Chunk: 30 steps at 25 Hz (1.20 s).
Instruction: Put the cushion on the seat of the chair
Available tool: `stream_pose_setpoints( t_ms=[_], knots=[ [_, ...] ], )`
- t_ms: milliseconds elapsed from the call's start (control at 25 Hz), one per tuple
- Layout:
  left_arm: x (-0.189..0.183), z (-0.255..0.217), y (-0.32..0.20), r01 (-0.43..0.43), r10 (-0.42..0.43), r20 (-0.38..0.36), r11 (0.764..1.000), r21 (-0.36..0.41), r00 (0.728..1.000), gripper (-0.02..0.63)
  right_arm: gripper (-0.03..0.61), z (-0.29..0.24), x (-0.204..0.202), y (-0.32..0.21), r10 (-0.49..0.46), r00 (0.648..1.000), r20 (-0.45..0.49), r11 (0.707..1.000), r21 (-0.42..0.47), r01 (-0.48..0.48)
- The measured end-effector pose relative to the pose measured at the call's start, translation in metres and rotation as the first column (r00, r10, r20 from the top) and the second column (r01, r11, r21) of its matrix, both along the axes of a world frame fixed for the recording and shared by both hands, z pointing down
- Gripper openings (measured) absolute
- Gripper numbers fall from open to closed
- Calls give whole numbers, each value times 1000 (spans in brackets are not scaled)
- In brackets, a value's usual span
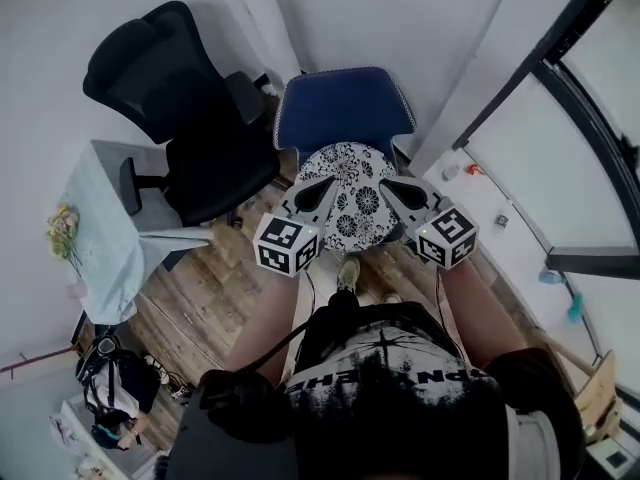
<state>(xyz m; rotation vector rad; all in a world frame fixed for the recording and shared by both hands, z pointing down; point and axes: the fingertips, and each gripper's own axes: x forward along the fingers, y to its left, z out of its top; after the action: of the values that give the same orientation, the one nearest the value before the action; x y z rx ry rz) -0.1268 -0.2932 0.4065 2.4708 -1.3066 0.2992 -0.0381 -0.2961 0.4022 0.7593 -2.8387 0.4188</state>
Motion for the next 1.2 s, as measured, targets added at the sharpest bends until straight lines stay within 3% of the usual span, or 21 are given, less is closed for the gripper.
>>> stream_pose_setpoints(
  t_ms=[440,800,1200],
  knots=[
    [28,-62,14,-79,75,49,993,91,996,15,18,-55,41,7,82,997,11,994,73,-83],
    [33,-69,27,-113,103,92,988,105,990,14,18,-70,55,22,110,994,18,989,99,-111],
    [36,-75,35,-117,104,107,986,120,989,15,18,-78,49,27,73,997,22,990,123,-75]
  ],
)
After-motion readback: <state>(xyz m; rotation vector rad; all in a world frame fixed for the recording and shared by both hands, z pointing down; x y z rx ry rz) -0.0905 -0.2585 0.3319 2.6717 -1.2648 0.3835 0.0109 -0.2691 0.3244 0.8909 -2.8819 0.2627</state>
